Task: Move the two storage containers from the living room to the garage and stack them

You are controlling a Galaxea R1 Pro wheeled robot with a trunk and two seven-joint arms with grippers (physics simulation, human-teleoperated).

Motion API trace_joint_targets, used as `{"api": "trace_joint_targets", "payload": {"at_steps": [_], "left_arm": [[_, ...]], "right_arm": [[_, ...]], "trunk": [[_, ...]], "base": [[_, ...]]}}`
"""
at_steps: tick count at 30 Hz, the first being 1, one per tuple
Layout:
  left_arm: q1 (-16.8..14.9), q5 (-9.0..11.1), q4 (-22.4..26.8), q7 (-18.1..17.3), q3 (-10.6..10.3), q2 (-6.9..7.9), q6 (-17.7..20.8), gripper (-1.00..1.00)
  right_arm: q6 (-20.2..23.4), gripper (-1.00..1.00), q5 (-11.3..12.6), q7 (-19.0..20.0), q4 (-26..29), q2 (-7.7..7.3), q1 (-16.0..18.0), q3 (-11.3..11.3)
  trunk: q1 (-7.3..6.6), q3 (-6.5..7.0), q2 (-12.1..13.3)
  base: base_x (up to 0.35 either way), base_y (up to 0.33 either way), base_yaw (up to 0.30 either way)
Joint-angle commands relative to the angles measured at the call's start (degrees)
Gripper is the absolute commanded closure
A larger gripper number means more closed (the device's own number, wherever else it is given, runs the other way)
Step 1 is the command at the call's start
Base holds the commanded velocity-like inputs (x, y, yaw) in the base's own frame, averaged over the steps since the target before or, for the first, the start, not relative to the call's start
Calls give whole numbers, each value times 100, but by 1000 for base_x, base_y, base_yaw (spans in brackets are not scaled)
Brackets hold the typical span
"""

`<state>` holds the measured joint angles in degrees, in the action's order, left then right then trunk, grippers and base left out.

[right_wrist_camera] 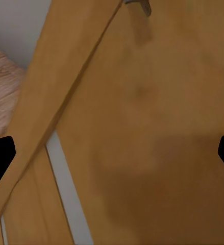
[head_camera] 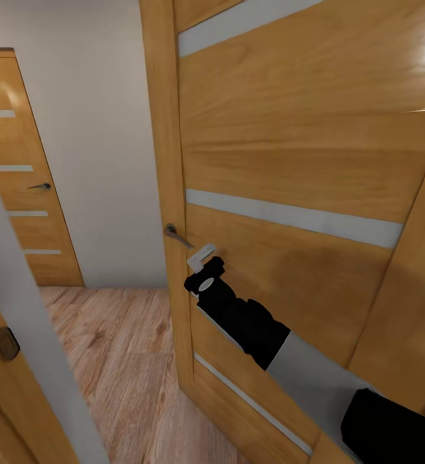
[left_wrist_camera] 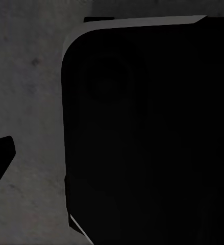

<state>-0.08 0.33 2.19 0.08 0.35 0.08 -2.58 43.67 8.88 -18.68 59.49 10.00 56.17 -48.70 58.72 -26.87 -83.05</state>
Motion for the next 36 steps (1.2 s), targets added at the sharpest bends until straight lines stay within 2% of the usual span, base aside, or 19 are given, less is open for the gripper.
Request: {"api": "trace_joint_targets", "payload": {"at_steps": [1, 12, 13, 14, 16, 20, 25, 28, 36], "left_arm": [[-1, 3, 1, 1, 2, 0, -15, -100], [-1, 2, 1, 0, 1, 0, -15, -100], [-1, 2, 1, 1, 1, 0, -15, -100], [-1, 2, 1, 1, 1, 0, -15, -100], [-1, 2, 1, 1, 1, 0, -15, -100], [-1, 2, 1, 1, 1, 0, -15, -100], [-1, 2, 1, 1, 2, 0, -15, -100], [-1, 2, 1, 1, 8, 0, -15, -100], [-1, 2, 1, 1, 7, 0, -15, -100]], "right_arm": [[3, -100, 57, -56, -5, 0, 7, -14], [-25, -100, 28, -122, -33, 0, 8, -16], [-26, -100, 26, -220, -66, 0, 8, -3], [-63, -100, 20, -311, -341, 0, 8, 26], [-102, -100, 19, -329, -433, 0, 8, 50], [-148, -100, 4, -347, -695, 0, 8, 602], [-155, -100, 0, -347, -869, 0, 147, 847], [-370, -100, -1, -347, -1416, 0, 436, 921], [-573, -100, -1, -347, -1679, 0, 532, 941]], "trunk": [[1, -6, -3], [1, -6, -3], [1, -6, -3], [1, -6, -3], [1, -6, -3], [1, -6, -3], [1, -6, -3], [1, -6, -3], [1, -6, -3]], "base": [[182, 0, 0], [273, 0, 0], [21, 0, 0], [4, 0, 0], [2, 0, 0], [0, 0, 0], [0, 0, 0], [0, 0, 0], [0, 0, 0]]}}
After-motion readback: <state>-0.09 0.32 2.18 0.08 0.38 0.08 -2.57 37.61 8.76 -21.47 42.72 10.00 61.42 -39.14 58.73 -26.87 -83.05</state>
